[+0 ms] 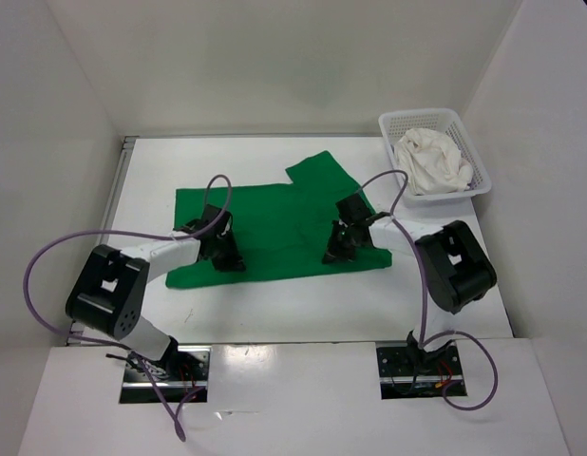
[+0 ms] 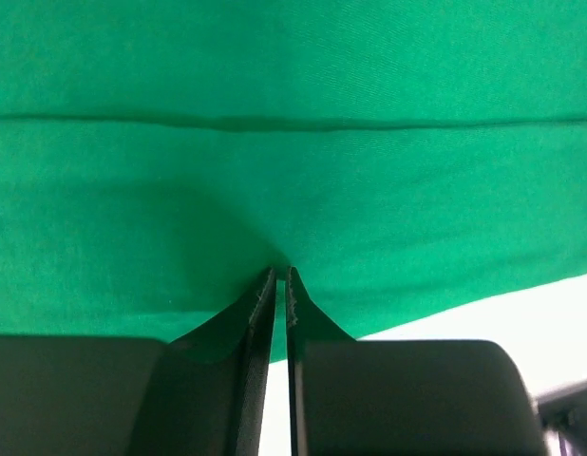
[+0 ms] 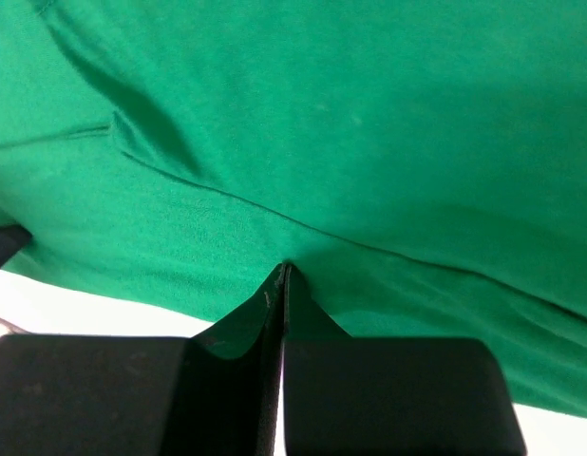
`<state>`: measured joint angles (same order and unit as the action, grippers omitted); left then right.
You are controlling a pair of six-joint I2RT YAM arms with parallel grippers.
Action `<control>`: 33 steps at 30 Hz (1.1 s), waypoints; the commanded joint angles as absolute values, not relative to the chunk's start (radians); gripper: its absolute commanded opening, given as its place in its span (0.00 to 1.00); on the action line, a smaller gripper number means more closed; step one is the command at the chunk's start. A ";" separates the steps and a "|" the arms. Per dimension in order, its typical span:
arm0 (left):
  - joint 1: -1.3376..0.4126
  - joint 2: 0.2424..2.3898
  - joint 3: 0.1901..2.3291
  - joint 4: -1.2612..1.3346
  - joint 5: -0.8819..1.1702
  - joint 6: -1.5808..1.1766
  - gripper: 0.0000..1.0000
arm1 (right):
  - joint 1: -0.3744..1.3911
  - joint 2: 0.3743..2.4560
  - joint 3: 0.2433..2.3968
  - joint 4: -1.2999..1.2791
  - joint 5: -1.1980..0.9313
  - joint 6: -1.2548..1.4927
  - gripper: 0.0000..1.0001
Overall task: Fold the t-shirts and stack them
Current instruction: Fold the flattened tshirt in 1/3 of the way
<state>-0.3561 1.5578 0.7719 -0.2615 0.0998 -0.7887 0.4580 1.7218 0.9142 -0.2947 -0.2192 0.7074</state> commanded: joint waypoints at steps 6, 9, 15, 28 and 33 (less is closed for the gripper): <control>-0.407 1.381 0.649 -0.540 0.184 -0.890 0.18 | 0.492 1.539 0.729 -0.455 -0.221 0.759 0.00; -0.376 1.355 0.678 -0.563 0.175 -0.870 0.19 | 0.492 1.506 0.759 -0.485 -0.232 0.759 0.03; -0.223 1.399 0.945 -0.528 0.107 -0.733 0.23 | 0.465 1.516 0.995 -0.522 -0.242 0.670 0.16; 0.205 1.784 1.225 -0.279 -0.060 -0.715 0.56 | 0.453 1.857 1.434 -0.417 -0.322 0.517 0.13; 0.227 1.859 1.301 -0.264 -0.140 -0.715 0.58 | 0.453 1.919 1.500 -0.417 -0.348 0.485 0.13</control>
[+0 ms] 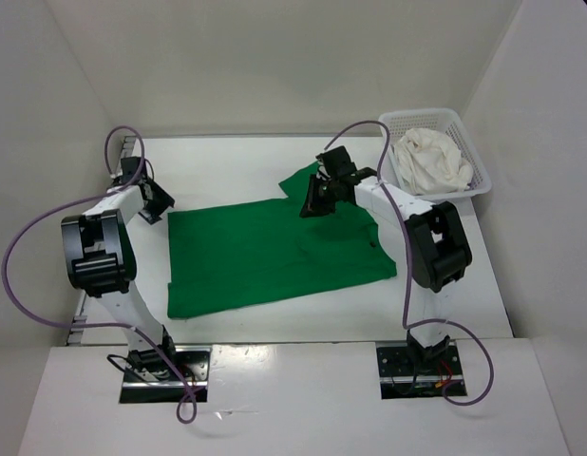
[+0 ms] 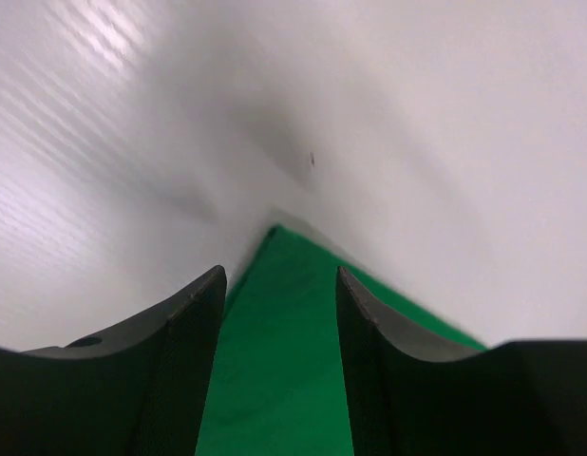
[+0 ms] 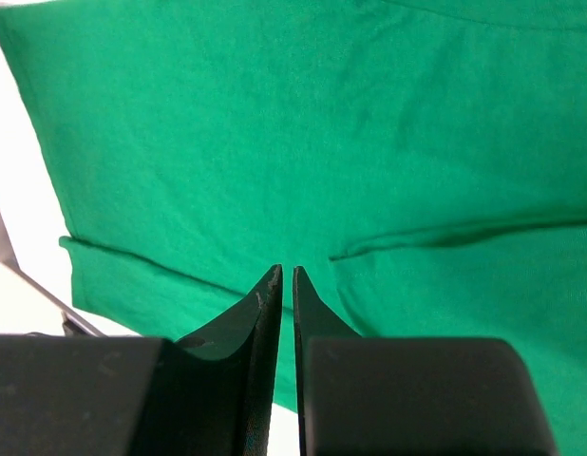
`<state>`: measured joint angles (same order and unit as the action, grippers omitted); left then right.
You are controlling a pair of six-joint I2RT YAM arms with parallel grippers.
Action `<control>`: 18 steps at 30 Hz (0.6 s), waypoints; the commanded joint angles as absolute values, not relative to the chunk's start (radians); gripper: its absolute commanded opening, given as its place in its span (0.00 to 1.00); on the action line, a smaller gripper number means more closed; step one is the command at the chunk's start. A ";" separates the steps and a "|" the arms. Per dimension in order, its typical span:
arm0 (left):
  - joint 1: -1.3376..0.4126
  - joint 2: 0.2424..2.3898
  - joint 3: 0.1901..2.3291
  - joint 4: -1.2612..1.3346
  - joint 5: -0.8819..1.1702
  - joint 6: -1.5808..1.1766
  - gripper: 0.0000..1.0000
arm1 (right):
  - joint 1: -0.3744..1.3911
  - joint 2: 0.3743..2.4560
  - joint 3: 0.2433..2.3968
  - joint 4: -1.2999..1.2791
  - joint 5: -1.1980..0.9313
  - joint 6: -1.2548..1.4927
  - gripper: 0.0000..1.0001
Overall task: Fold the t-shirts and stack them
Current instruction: Fold the flattened tshirt in 1/3 of the way, then grap the side of the flattened tshirt furthest away from the robot with both arms
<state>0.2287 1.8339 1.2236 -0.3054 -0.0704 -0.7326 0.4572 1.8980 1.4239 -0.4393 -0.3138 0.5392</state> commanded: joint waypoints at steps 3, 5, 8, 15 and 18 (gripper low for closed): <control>0.227 1.923 1.321 -0.273 -0.158 -0.706 0.58 | 0.453 1.930 1.509 -0.426 -0.357 0.476 0.13; 0.227 1.933 1.330 -0.264 -0.158 -0.696 0.54 | 0.453 1.939 1.519 -0.426 -0.357 0.476 0.13; 0.227 1.959 1.330 -0.264 -0.132 -0.672 0.49 | 0.453 1.939 1.519 -0.426 -0.367 0.476 0.15; 0.227 1.959 1.267 -0.244 -0.121 -0.644 0.43 | 0.453 1.957 1.519 -0.408 -0.377 0.485 0.15; 0.227 1.959 1.247 -0.244 -0.110 -0.644 0.37 | 0.453 1.977 1.531 -0.399 -0.377 0.494 0.15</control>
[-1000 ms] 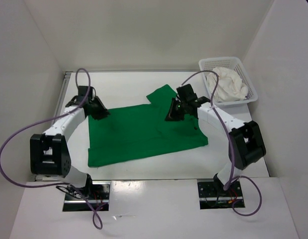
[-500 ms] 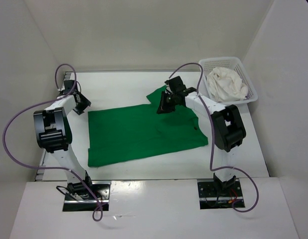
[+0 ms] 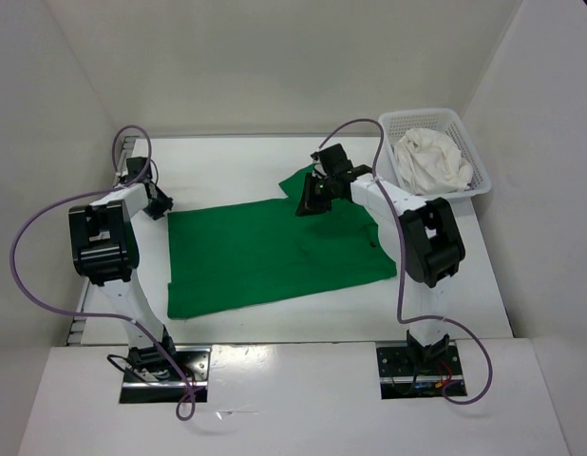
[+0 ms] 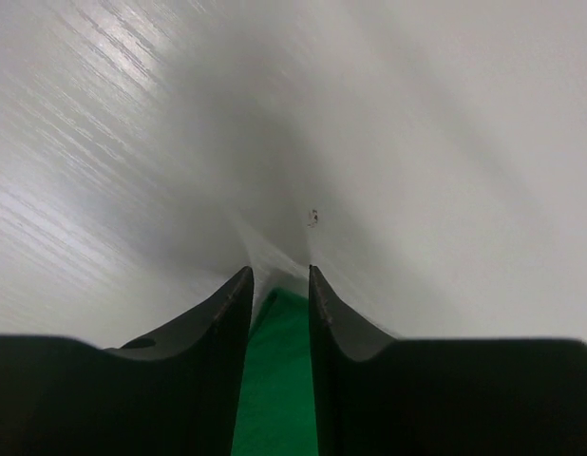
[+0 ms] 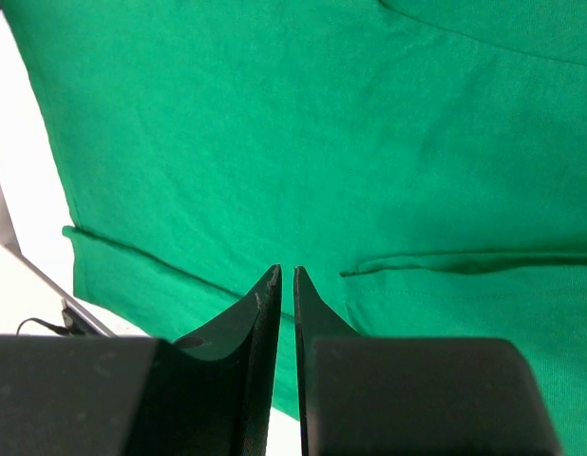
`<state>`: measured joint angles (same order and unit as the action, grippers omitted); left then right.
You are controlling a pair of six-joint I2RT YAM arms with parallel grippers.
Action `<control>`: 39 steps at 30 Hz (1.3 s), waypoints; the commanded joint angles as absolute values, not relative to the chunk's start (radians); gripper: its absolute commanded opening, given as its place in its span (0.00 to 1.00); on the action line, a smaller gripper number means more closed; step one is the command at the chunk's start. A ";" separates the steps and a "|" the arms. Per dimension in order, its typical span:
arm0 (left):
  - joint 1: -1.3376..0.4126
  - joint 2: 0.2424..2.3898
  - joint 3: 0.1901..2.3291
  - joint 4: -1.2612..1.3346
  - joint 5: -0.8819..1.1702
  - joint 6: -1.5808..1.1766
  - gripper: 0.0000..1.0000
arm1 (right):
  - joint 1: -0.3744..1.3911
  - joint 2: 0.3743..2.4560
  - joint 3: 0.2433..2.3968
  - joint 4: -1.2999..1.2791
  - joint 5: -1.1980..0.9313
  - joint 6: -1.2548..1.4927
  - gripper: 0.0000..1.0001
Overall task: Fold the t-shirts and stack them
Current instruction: Grap the side of the flattened tshirt furthest away from the robot with both arms
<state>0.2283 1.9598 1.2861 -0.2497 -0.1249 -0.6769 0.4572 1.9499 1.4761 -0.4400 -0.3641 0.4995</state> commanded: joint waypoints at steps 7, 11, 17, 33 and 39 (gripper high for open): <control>0.207 1.959 1.267 -0.256 -0.077 -0.634 0.24 | 0.420 2.065 1.669 -0.411 -0.359 0.505 0.17; 0.207 1.959 1.267 -0.265 -0.077 -0.624 0.21 | 0.396 2.092 1.730 -0.411 -0.351 0.525 0.19; 0.198 1.950 1.258 -0.275 -0.077 -0.633 0.07 | 0.351 2.193 1.833 -0.426 -0.292 0.506 0.35; 0.198 2.023 1.540 -0.353 -0.043 -0.634 0.00 | 0.285 2.706 2.716 -0.710 0.049 0.445 0.57; 0.198 2.068 1.575 -0.362 -0.031 -0.623 0.00 | 0.285 2.784 2.758 -0.713 0.123 0.434 0.57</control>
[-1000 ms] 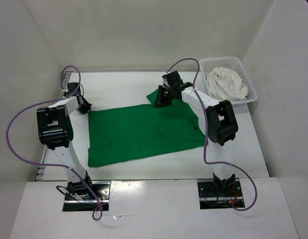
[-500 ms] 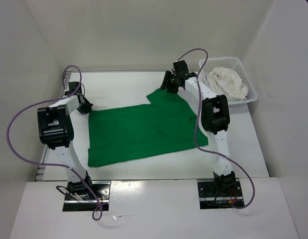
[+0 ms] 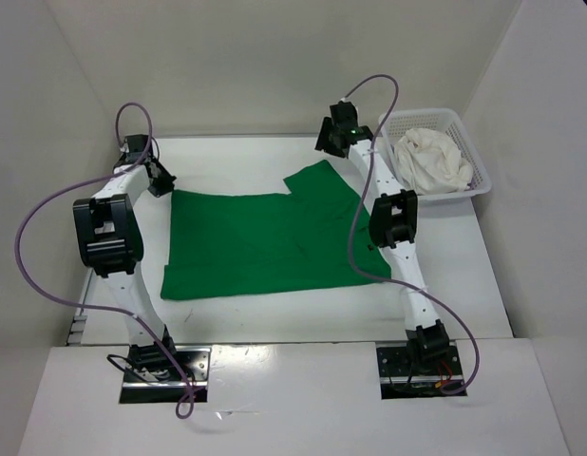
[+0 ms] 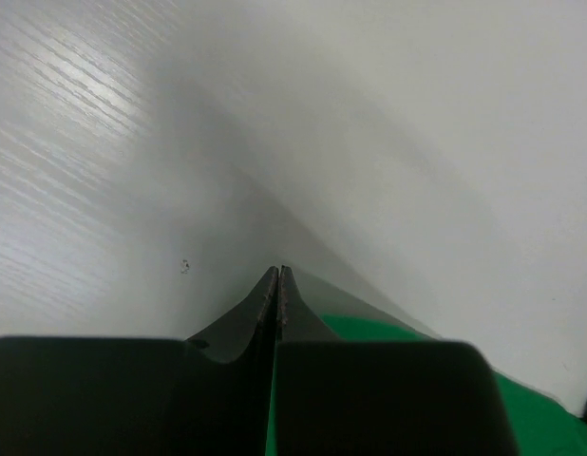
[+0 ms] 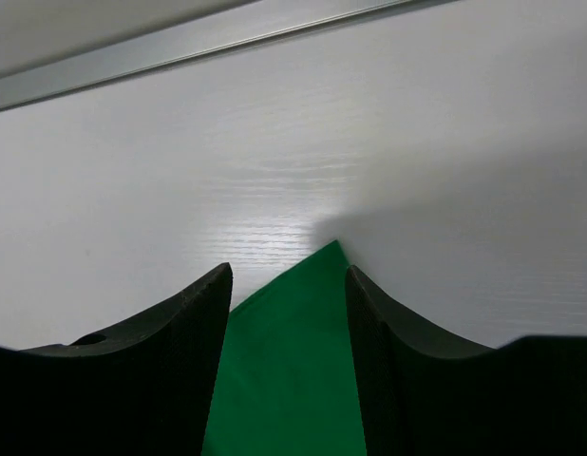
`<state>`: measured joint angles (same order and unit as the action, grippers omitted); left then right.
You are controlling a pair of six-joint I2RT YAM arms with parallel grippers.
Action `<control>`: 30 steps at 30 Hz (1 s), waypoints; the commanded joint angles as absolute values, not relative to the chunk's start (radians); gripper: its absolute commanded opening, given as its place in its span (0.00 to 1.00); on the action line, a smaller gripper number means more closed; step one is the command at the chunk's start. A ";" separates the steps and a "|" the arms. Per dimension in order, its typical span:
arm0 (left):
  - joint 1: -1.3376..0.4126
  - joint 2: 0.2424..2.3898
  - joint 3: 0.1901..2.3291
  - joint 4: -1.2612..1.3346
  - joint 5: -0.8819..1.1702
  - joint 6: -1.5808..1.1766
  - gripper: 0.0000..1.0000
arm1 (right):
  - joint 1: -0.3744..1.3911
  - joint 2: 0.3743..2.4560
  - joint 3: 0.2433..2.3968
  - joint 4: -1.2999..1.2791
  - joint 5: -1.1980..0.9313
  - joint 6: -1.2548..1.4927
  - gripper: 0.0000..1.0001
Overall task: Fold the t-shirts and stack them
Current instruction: Grap the side of the flattened tshirt furthest away from the robot with both arms
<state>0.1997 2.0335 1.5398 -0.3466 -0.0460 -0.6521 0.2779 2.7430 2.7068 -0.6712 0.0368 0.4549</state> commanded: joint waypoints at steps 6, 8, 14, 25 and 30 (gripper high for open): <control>0.198 2.077 1.542 -0.344 -0.012 -0.632 0.00 | 0.285 2.816 2.767 -0.713 0.163 0.425 0.57; 0.198 2.077 1.528 -0.344 -0.012 -0.632 0.00 | 0.285 2.827 2.767 -0.703 0.153 0.425 0.55; 0.198 2.077 1.506 -0.333 -0.003 -0.632 0.00 | 0.285 2.859 2.767 -0.693 0.068 0.449 0.41; 0.198 2.048 1.485 -0.324 0.008 -0.632 0.00 | 0.275 2.826 2.787 -0.693 0.034 0.471 0.01; 0.198 1.973 1.430 -0.298 0.017 -0.655 0.00 | 0.265 2.749 2.807 -0.758 -0.021 0.449 0.00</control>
<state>0.1993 2.0647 1.4746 -0.3237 -0.0013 -0.6552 0.2714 2.8300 2.7483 -0.7052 0.0231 0.4656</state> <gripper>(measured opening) 0.003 0.004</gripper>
